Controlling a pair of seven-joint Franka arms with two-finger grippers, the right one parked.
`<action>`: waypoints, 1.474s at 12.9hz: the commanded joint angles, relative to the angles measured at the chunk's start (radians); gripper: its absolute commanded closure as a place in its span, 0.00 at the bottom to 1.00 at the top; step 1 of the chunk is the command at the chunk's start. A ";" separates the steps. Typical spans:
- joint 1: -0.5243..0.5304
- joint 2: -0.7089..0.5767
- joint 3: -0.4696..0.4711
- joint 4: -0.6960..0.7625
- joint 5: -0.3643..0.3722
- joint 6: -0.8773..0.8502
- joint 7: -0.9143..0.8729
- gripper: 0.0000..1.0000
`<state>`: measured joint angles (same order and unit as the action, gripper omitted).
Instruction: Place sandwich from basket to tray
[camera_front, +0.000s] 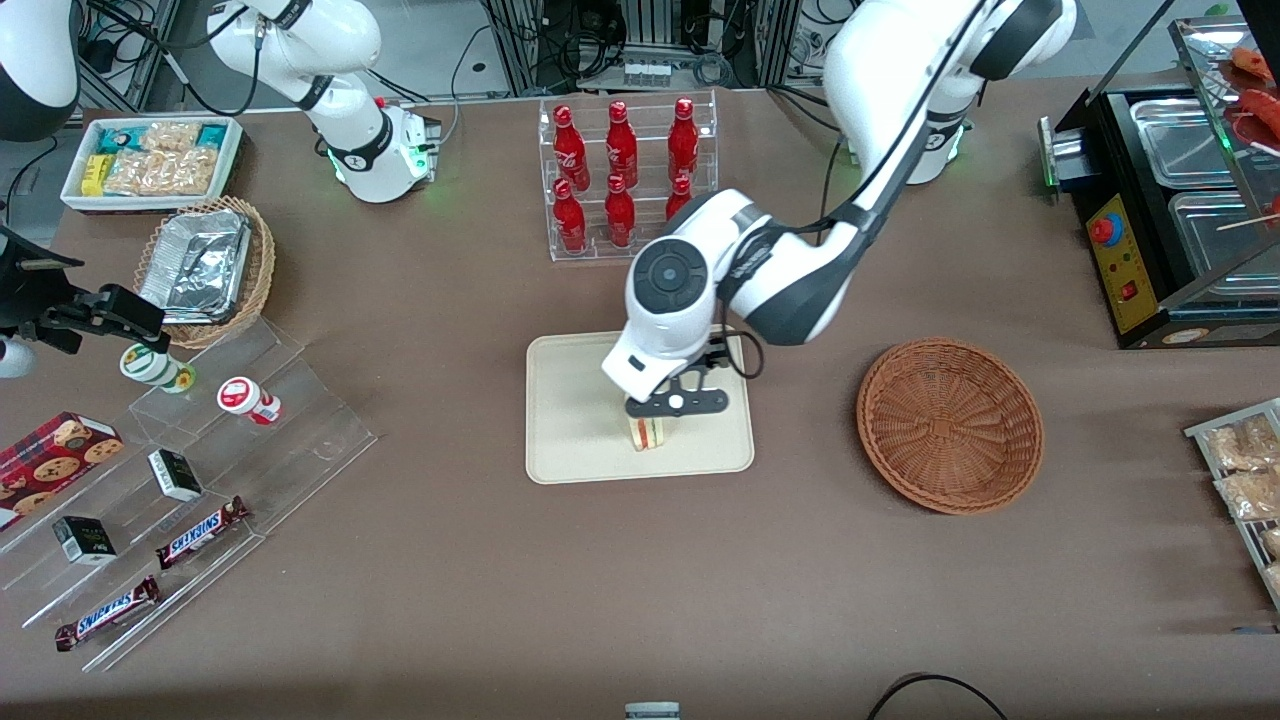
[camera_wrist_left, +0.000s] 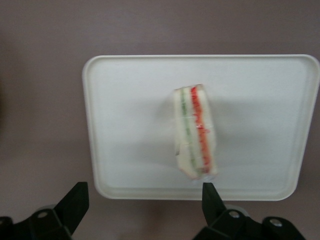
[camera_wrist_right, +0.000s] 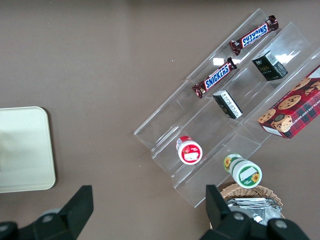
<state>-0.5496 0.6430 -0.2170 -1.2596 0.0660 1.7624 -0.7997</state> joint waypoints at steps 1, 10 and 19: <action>0.086 -0.094 -0.002 -0.037 0.006 -0.096 0.059 0.00; 0.293 -0.339 -0.001 -0.285 0.001 -0.089 0.365 0.00; 0.557 -0.620 -0.030 -0.423 -0.045 -0.280 0.785 0.00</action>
<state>-0.0258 0.1069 -0.2358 -1.6474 0.0374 1.5347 -0.0878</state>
